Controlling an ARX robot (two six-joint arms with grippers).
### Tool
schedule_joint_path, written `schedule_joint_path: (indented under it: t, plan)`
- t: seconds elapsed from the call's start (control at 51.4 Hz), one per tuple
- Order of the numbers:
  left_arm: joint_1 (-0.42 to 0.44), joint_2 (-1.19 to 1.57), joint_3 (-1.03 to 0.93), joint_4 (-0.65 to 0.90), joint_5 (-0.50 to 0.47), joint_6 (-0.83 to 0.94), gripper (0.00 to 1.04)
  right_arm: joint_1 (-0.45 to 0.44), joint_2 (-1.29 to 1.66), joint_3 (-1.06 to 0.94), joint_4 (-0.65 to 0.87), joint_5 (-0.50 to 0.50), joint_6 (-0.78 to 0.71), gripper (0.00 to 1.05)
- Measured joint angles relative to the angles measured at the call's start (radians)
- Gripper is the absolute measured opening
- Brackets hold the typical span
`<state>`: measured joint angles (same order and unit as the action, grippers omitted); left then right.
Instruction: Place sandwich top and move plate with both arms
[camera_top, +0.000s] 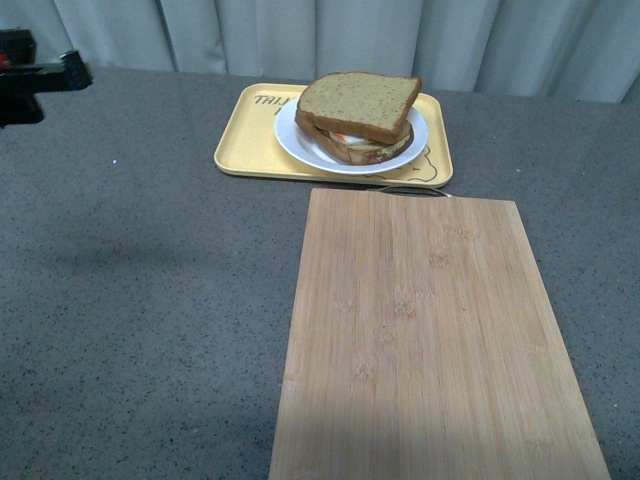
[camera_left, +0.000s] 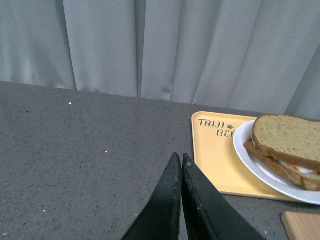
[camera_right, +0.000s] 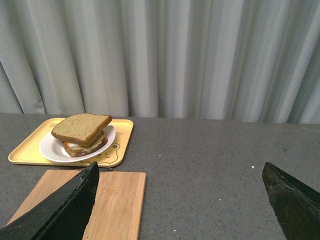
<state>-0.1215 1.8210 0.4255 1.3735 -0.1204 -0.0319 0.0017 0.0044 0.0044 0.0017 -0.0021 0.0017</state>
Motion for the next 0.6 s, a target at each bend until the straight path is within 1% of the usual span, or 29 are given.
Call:
schedule_joint_path:
  t: [0.214, 0.428, 0.487, 0.604]
  plan:
    - [0.034, -0.215, -0.171, -0.035, 0.036, 0.015, 0.04, 0.0, 0.0, 0.0, 0.0, 0.0, 0.0, 0.95]
    - [0.056, -0.377, -0.266, -0.106, 0.055, 0.018, 0.04, 0.0, 0.0, 0.0, 0.0, 0.0, 0.0, 0.95]
    - [0.09, -0.432, -0.291, -0.137, 0.111, 0.022, 0.04, 0.0, 0.0, 0.0, 0.0, 0.0, 0.0, 0.95]
    - [0.119, -0.581, -0.338, -0.241, 0.116, 0.023, 0.04, 0.0, 0.0, 0.0, 0.0, 0.0, 0.0, 0.95]
